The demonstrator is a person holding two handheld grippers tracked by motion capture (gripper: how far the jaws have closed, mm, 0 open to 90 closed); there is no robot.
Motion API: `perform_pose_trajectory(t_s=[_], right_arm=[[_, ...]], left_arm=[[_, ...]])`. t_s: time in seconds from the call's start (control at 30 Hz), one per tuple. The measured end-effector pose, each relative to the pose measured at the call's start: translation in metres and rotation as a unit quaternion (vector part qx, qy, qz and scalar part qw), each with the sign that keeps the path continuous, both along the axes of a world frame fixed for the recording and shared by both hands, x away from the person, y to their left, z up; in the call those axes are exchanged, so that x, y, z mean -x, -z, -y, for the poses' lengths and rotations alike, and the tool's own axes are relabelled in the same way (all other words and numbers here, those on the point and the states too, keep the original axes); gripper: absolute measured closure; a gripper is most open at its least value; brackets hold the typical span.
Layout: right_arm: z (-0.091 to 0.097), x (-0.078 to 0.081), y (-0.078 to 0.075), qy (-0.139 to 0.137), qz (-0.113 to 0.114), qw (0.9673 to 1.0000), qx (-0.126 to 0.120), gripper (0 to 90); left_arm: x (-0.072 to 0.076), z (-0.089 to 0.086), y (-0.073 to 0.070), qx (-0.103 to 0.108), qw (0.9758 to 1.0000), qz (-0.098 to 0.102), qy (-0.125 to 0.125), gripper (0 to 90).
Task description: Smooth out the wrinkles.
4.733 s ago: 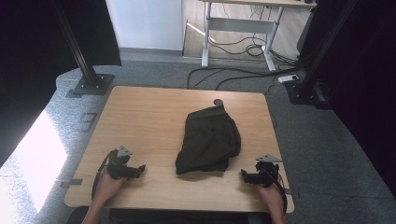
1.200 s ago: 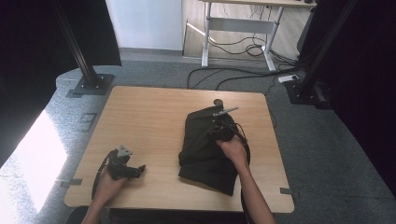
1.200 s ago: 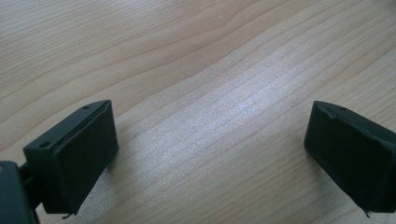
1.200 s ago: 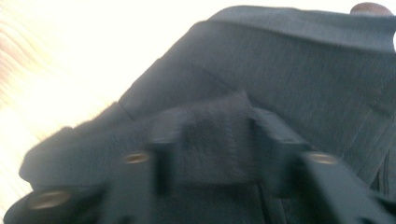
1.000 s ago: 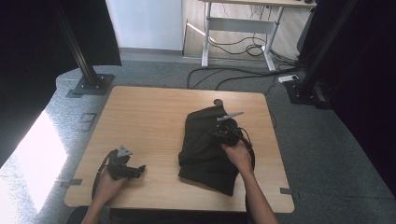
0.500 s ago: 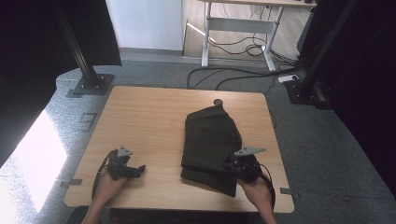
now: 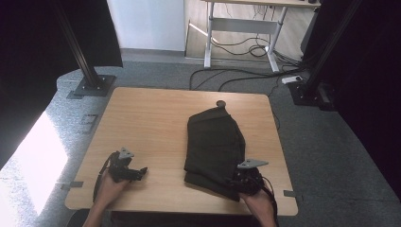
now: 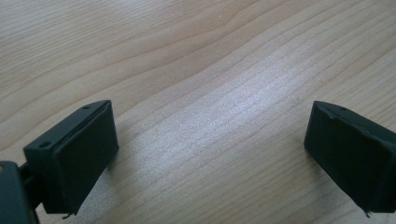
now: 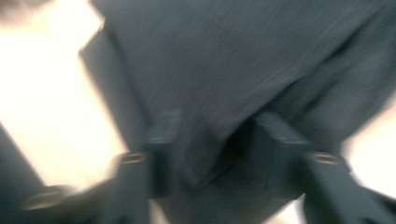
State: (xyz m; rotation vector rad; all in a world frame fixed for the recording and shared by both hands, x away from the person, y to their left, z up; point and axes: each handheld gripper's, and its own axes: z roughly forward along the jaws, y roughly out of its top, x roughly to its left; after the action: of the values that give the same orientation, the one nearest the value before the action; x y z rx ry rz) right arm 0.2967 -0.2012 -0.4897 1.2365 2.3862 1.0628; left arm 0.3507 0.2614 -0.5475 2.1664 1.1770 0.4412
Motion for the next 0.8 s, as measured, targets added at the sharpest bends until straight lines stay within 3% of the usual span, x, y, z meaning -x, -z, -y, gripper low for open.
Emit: perform_pose_trajectory(t_s=[0.13, 0.3, 0.43, 0.6, 0.8], right_arm=[[0.014, -0.013, -0.022, 0.029, 0.046, 0.9984, 0.015, 26.5], [0.035, -0.033, -0.025, 0.066, 0.056, 0.9955, 0.041, 15.2], [0.051, -0.039, -0.017, 0.093, 0.053, 0.9936, 0.038, 12.2], [0.069, -0.040, 0.000, 0.133, 0.051, 0.9890, 0.039, 0.0], [0.085, -0.041, 0.026, 0.172, 0.048, 0.9835, 0.025, 0.0]], left_arm=[[0.000, 0.000, 0.000, 0.000, 1.0000, 0.000, 0.000, 2.5], [0.000, 0.000, 0.000, 0.000, 1.0000, 0.000, 0.000, 2.5], [0.000, 0.000, 0.000, 0.001, 1.0000, 0.000, -0.001, 2.5], [0.000, 0.000, 0.000, 0.001, 1.0000, 0.000, 0.000, 2.5], [0.000, 0.000, 0.000, 0.001, 1.0000, 0.000, 0.000, 2.5]])
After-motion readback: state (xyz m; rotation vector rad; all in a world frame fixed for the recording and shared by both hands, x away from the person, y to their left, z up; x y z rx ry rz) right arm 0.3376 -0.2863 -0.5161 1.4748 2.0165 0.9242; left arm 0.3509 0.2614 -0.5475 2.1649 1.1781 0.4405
